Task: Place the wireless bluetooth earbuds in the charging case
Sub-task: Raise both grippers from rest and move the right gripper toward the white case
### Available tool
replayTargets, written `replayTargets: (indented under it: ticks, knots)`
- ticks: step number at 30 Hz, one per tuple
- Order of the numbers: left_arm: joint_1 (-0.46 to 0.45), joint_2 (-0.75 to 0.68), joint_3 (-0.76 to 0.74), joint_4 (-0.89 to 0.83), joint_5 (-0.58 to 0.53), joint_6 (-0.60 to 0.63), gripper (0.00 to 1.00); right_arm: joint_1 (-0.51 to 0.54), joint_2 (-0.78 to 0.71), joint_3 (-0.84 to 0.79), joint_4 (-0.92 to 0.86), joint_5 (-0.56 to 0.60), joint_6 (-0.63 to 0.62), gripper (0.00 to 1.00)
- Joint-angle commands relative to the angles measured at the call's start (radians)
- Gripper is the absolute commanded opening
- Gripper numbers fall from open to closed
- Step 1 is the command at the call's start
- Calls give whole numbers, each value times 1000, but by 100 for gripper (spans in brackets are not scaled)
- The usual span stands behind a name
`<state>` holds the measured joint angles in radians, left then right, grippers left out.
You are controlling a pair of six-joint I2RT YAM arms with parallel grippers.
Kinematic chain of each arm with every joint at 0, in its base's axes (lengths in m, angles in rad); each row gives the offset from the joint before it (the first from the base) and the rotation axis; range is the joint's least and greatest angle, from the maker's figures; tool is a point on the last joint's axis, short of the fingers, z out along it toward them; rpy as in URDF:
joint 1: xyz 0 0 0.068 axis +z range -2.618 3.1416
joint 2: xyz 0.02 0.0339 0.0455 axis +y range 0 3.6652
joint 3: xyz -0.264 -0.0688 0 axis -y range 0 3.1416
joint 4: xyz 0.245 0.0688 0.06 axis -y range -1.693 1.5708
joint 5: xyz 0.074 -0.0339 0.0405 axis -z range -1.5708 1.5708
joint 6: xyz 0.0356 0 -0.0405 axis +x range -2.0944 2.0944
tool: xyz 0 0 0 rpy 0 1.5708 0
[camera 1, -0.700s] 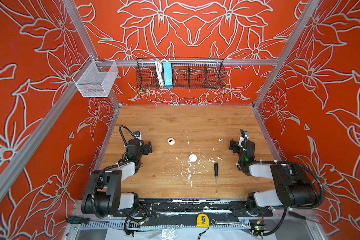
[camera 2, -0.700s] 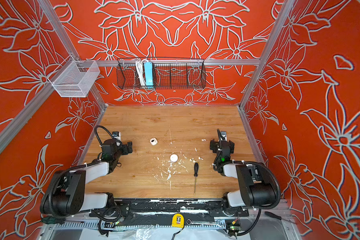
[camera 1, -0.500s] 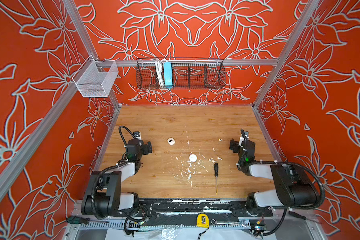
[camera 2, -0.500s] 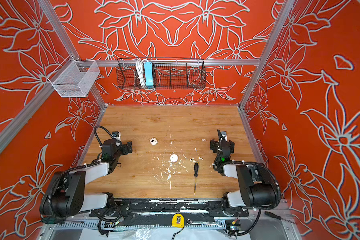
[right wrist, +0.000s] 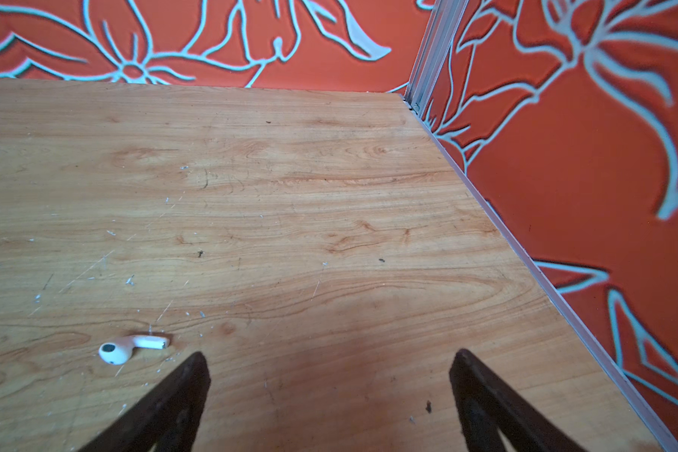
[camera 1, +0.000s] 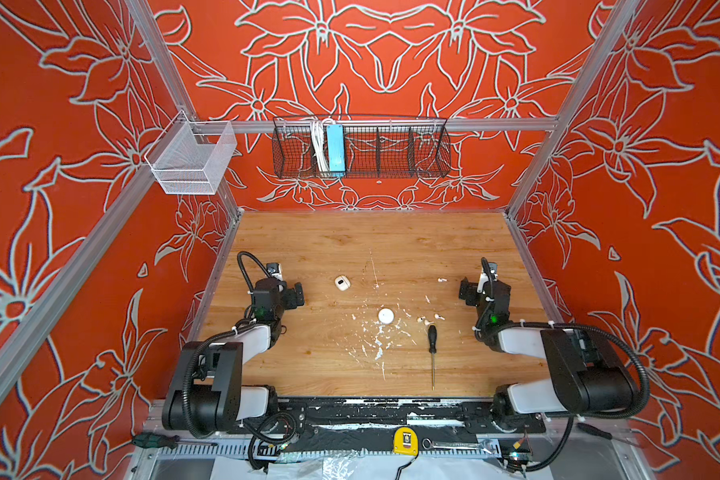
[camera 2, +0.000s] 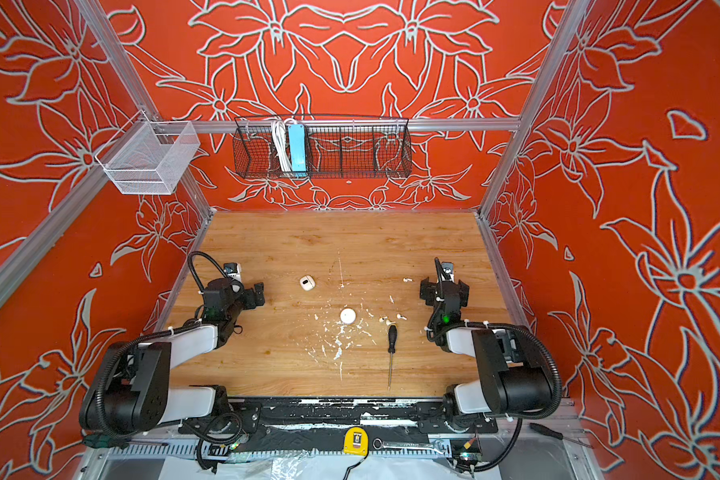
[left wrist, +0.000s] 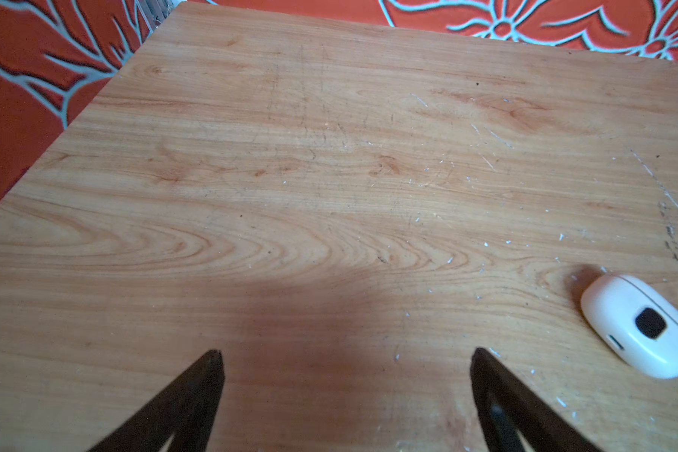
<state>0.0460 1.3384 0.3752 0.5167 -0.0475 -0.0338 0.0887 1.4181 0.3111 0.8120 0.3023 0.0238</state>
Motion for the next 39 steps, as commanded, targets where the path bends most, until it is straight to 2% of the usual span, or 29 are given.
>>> replayTargets:
  ticks: [1, 11, 12, 14, 17, 20, 23, 25, 26, 28, 30, 31, 33, 34, 36, 39]
  knots:
    - [-2, 8, 19, 4, -7, -5, 97, 2, -4, 6, -1, 12, -2, 98]
    - [-4, -1, 22, 7, -19, -11, 97, 2, -15, -8, 30, 1, -10, 98]
    - [-3, -27, 60, -87, -35, -17, 97, 4, -41, -8, 18, -24, -24, 98]
    - [-6, -74, 152, -279, -126, -72, 97, 14, -143, 16, -122, -48, -40, 98]
    - [-7, -121, 238, -430, -161, -113, 97, 16, -294, 85, -414, 102, 79, 98]
    - [-8, -201, 300, -538, -83, -172, 97, 16, -419, 110, -554, 147, 157, 98]
    - [-10, -320, 325, -621, 47, -347, 97, 16, -585, 224, -929, 176, 398, 98]
    - [-10, -416, 304, -619, 136, -512, 97, 15, -699, 220, -968, 129, 447, 98]
    - [-10, -447, 293, -605, 177, -548, 97, 13, -743, 223, -985, 110, 483, 98]
    - [-3, -499, 249, -526, 241, -601, 97, 10, -803, 246, -941, -91, 438, 98]
    - [31, -526, 217, -516, 267, -682, 97, 13, -783, 295, -921, -263, 418, 98]
    - [46, -532, 193, -514, 248, -727, 97, 15, -755, 320, -925, -309, 423, 98]
    - [59, -537, 158, -605, 116, -858, 97, 35, -670, 355, -922, -371, 439, 98]
    - [75, -535, 134, -654, 95, -947, 97, 56, -622, 360, -895, -392, 424, 98]
    - [98, -520, 67, -548, 153, -969, 97, 148, -531, 356, -830, -345, 375, 98]
    - [98, -492, 58, -497, 154, -907, 97, 344, -365, 376, -777, -147, 302, 98]
